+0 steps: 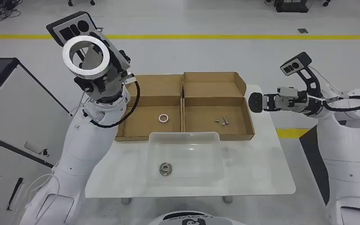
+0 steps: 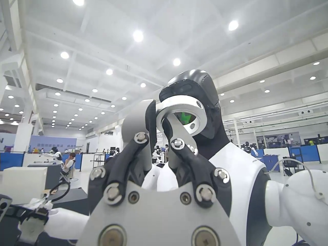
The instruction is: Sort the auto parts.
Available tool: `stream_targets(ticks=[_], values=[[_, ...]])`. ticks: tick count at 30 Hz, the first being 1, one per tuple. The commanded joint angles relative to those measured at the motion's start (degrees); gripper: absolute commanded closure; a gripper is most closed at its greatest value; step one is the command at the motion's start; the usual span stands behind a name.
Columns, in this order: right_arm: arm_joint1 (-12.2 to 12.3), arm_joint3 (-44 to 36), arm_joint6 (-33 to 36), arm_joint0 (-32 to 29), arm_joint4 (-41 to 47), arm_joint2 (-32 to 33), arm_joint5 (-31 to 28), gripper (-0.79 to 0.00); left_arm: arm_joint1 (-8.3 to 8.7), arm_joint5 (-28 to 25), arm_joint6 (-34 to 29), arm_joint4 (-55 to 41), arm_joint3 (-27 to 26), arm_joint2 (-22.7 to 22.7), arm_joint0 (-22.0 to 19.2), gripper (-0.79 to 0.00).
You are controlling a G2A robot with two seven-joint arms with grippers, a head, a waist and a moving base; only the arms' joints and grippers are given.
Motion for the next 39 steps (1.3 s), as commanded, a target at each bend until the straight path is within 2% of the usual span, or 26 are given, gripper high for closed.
stream_targets(ticks=[1, 8, 12, 16, 22, 31, 34, 39], values=[[0.0, 0.0, 0.0, 0.0, 0.0, 0.0, 0.0, -0.785, 0.06, 2.5, 0.9, 3.0, 0.5, -0.7, 0.8, 0.0], [0.0, 0.0, 0.0, 0.0, 0.0, 0.0, 0.0, -0.785, 0.0, 8.5, 4.6, 10.6, 1.3, -1.7, 3.3, 0.0], [0.0, 0.0, 0.0, 0.0, 0.0, 0.0, 0.0, -0.785, -0.16, 12.3, 7.5, 17.0, 3.6, -2.0, 2.9, 0.0], [0.0, 0.0, 0.0, 0.0, 0.0, 0.0, 0.0, -0.785, 0.12, 18.4, 7.6, 26.2, 6.2, -3.1, 1.5, 0.0], [0.0, 0.0, 0.0, 0.0, 0.0, 0.0, 0.0, -0.785, 0.99, 24.1, 2.0, 37.6, 8.2, -4.7, 0.0, 0.0], [0.0, 0.0, 0.0, 0.0, 0.0, 0.0, 0.0, -0.785, 2.61, 30.4, -6.0, 50.0, 8.7, -6.9, 2.0, 0.0], [0.0, 0.0, 0.0, 0.0, 0.0, 0.0, 0.0, -0.785, 2.8, 31.0, -6.9, 52.3, 9.6, -7.0, 0.5, 0.0], [0.0, 0.0, 0.0, 0.0, 0.0, 0.0, 0.0, -0.785, 2.9, 30.1, -9.2, 56.1, 14.6, -5.9, -4.4, 0.0]])
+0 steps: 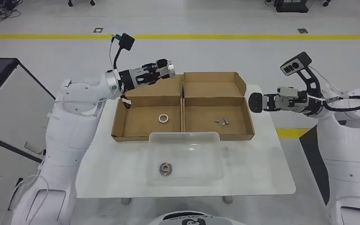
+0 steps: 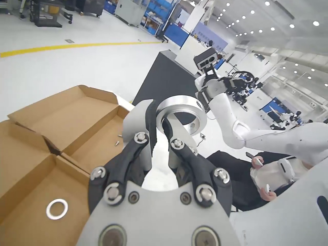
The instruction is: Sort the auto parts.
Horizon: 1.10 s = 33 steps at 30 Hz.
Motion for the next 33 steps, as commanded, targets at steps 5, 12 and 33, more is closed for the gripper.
stream_targets(ticks=[5, 12, 33], values=[[0.0, 0.0, 0.0, 0.0, 0.0, 0.0, 0.0, -0.785, 0.33, -0.4, -5.1, 7.8, 6.4, 2.2, -5.2, 0.0], [0.0, 0.0, 0.0, 0.0, 0.0, 0.0, 0.0, -0.785, 1.16, -0.8, -11.6, 16.4, 9.9, 4.2, -6.7, 0.0], [0.0, 0.0, 0.0, 0.0, 0.0, 0.0, 0.0, -0.785, 0.85, -9.0, -17.3, 31.9, 19.8, 23.1, -15.5, 0.0]])
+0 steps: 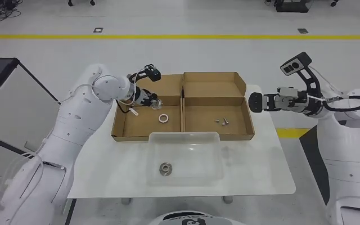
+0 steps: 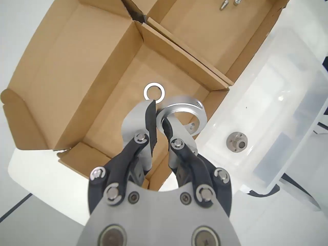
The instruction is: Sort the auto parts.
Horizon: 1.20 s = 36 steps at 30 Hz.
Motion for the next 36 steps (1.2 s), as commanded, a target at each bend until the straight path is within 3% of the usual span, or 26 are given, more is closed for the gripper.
stream_targets(ticks=[1, 18, 36], values=[[0.0, 0.0, 0.0, 0.0, 0.0, 0.0, 0.0, -0.785, -0.46, -0.9, 1.0, 0.9, 1.8, 1.9, -0.8, 0.0], [0.0, 0.0, 0.0, 0.0, 0.0, 0.0, 0.0, -0.785, -5.49, -5.9, 9.1, 13.4, 17.7, 15.1, -6.4, 0.0], [0.0, 0.0, 0.0, 0.0, 0.0, 0.0, 0.0, -0.785, -10.42, -8.0, 15.4, 17.7, 30.3, 21.5, -8.6, 0.0]])
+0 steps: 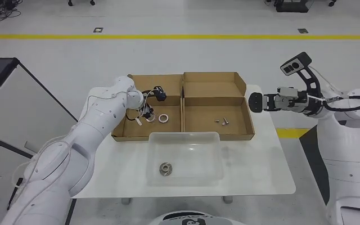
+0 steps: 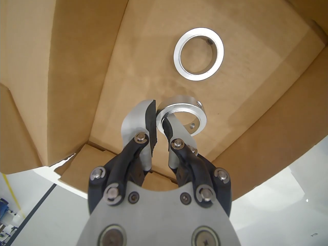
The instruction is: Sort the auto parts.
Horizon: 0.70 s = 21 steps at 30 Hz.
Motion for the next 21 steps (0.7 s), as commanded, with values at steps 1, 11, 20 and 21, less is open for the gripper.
stream_targets(ticks=[1, 11, 20, 21], values=[[0.0, 0.0, 0.0, 0.0, 0.0, 0.0, 0.0, -0.785, -0.44, -0.2, 0.5, 0.3, 1.2, 0.4, -0.2, 0.0], [0.0, 0.0, 0.0, 0.0, 0.0, 0.0, 0.0, -0.785, -2.28, -0.6, 3.2, 0.4, 6.9, 1.4, -0.4, -0.028], [0.0, 0.0, 0.0, 0.0, 0.0, 0.0, 0.0, -0.785, -3.41, -0.8, 5.2, 0.5, 10.0, 1.5, -1.2, -0.456], [0.0, 0.0, 0.0, 0.0, 0.0, 0.0, 0.0, -0.785, -3.49, -0.7, 5.3, 0.5, 10.3, 1.5, -1.4, -0.505]])
